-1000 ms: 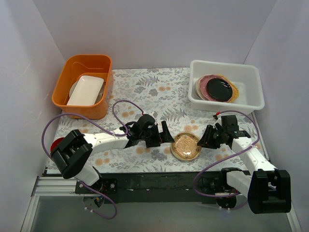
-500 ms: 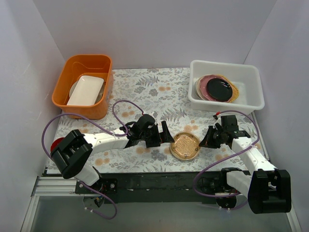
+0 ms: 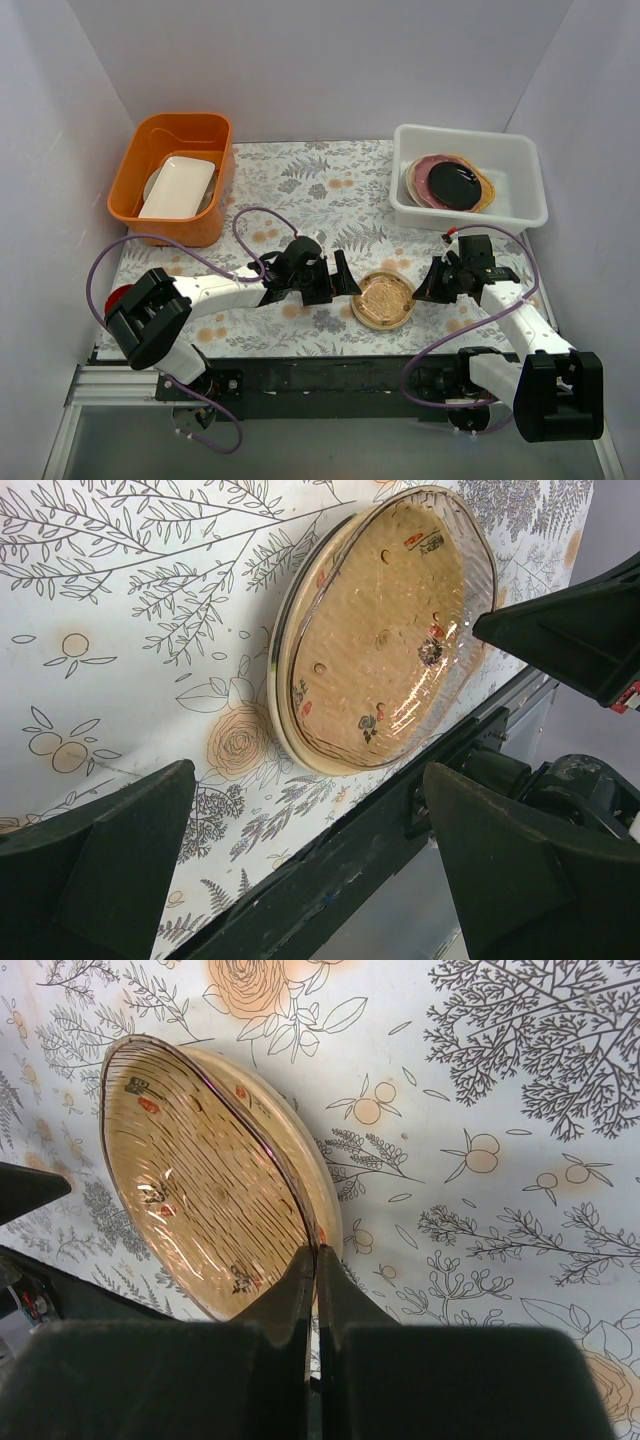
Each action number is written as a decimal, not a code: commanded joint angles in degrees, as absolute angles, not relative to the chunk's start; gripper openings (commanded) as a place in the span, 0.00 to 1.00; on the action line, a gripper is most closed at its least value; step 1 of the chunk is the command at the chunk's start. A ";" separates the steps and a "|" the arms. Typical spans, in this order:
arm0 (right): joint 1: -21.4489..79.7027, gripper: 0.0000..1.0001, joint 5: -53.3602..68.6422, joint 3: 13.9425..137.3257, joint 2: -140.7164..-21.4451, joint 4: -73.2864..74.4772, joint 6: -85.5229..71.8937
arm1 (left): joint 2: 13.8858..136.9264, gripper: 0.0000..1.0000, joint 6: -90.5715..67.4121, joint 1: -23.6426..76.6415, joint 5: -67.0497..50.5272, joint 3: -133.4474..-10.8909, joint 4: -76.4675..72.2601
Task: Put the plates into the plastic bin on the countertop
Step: Pick up the plate at the center of the board, then place the plate in the plastic bin.
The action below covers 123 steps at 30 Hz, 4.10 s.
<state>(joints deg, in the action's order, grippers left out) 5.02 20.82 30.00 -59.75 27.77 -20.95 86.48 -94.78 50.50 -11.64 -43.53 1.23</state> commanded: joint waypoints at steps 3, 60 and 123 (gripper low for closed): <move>5.45 0.01 21.44 32.26 -60.29 27.25 -20.48 | 84.99 0.98 -94.74 50.89 -11.95 -42.98 0.35; 5.10 0.01 21.18 57.82 -70.83 27.07 -22.24 | 84.64 0.98 -89.65 55.28 -2.11 -51.15 11.68; -18.63 0.01 29.88 73.48 -89.21 18.81 -29.53 | 94.83 0.98 -87.28 61.26 8.35 -64.51 25.49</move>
